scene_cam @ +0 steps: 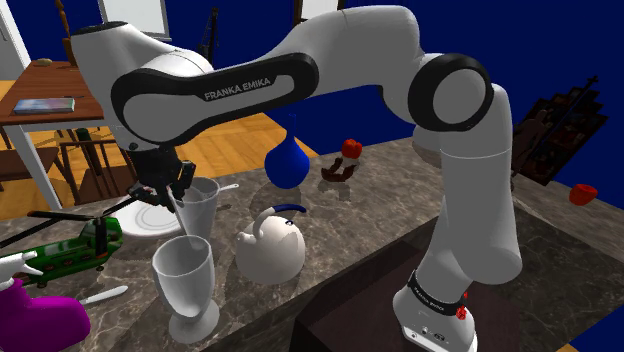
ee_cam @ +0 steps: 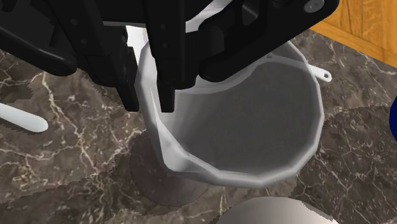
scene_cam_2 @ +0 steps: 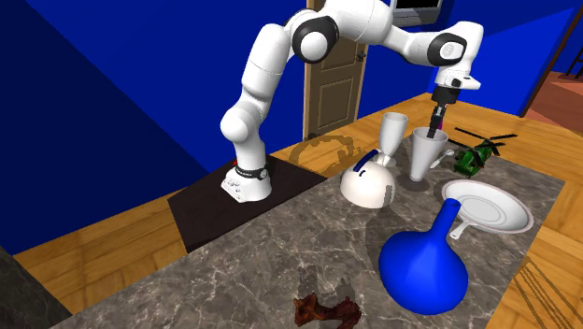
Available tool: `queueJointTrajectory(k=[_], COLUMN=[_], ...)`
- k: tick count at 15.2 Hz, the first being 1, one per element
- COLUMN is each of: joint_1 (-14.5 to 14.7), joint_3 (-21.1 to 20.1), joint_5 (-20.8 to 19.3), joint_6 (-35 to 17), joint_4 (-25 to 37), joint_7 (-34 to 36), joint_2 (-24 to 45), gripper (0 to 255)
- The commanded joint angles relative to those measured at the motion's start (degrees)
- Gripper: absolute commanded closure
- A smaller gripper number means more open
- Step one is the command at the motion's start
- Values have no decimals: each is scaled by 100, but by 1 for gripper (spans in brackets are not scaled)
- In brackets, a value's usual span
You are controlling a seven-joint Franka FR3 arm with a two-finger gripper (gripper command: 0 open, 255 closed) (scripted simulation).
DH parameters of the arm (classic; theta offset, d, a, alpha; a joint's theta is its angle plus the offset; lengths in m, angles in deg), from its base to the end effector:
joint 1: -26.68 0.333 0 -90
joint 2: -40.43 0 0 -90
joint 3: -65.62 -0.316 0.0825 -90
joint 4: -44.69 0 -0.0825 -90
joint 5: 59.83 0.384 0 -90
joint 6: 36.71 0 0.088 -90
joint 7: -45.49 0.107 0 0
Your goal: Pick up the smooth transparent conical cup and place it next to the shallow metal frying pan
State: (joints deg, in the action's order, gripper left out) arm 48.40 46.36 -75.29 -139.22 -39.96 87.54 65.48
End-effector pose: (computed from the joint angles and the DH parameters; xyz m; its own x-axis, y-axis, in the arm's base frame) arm 0.5423 0.3965 0.4287 0.9995 0.0310 0.0019 0.0303 -0.9876 0.1542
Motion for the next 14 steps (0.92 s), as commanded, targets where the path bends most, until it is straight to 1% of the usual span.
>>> queueJointTrajectory(k=[1, 5, 6, 11, 14], joint_1=[0, 0, 0, 0, 90], joint_3=[0, 1, 1, 1, -26], joint_5=[-3, -3, -3, -3, 20], joint_6=[-19, -19, -19, -19, 558], joint_4=[-11, -11, -10, -11, 584], joint_7=[4, 4, 4, 4, -39], joint_2=[2, 2, 2, 2, 17], gripper=[255, 255, 0, 0, 0])
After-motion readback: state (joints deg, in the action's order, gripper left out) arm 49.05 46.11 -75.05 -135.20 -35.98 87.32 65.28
